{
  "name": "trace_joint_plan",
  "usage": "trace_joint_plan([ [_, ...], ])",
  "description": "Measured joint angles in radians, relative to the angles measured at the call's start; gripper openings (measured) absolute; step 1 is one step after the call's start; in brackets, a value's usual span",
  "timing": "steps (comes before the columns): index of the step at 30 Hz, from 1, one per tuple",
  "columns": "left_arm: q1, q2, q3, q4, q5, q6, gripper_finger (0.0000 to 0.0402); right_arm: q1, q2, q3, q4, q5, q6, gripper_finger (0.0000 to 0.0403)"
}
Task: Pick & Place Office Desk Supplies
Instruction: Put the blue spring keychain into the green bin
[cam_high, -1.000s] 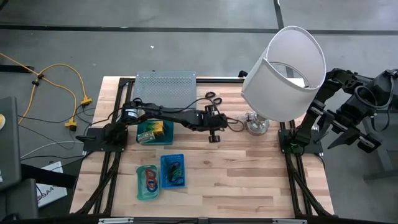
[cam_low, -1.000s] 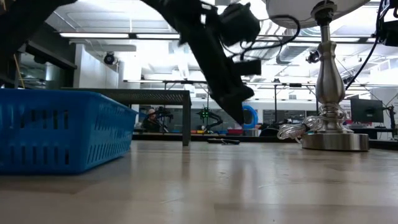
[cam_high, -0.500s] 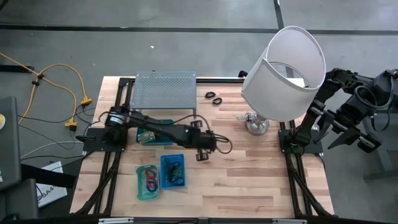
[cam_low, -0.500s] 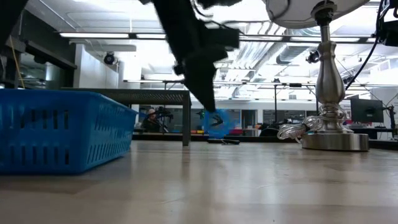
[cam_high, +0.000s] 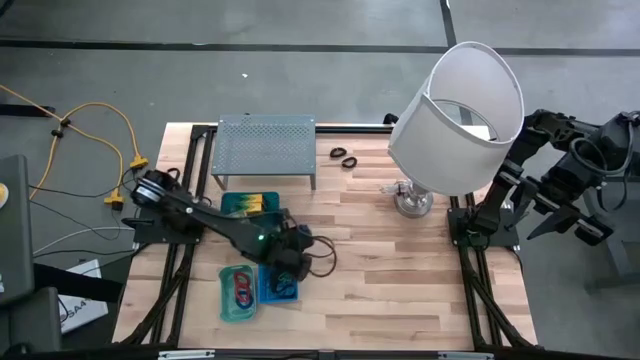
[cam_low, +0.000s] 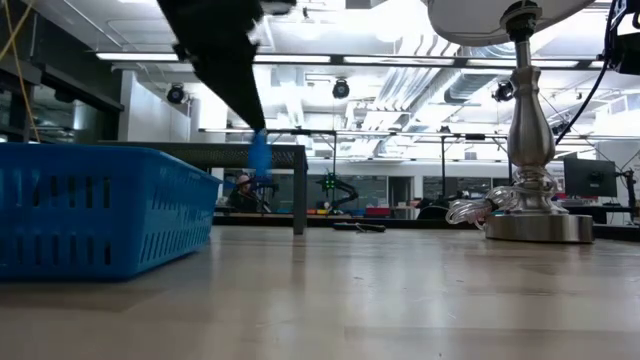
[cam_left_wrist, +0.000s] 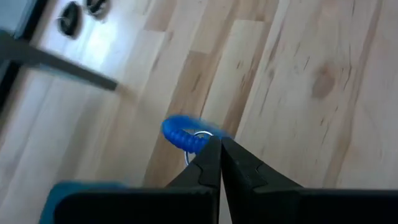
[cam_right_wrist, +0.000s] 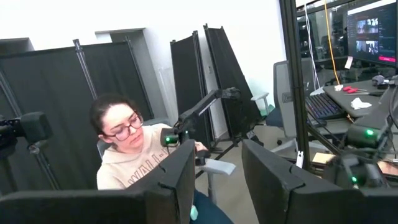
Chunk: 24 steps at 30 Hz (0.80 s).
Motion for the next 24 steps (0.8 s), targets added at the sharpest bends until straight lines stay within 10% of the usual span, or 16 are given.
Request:
trace_joint_plan([
  [24,-0.496,-0.096,0.002,-0.467,0.054,-0.856,0.0001,0.000,0.000,0.000,0.000,0.000,0.000,0.0120],
])
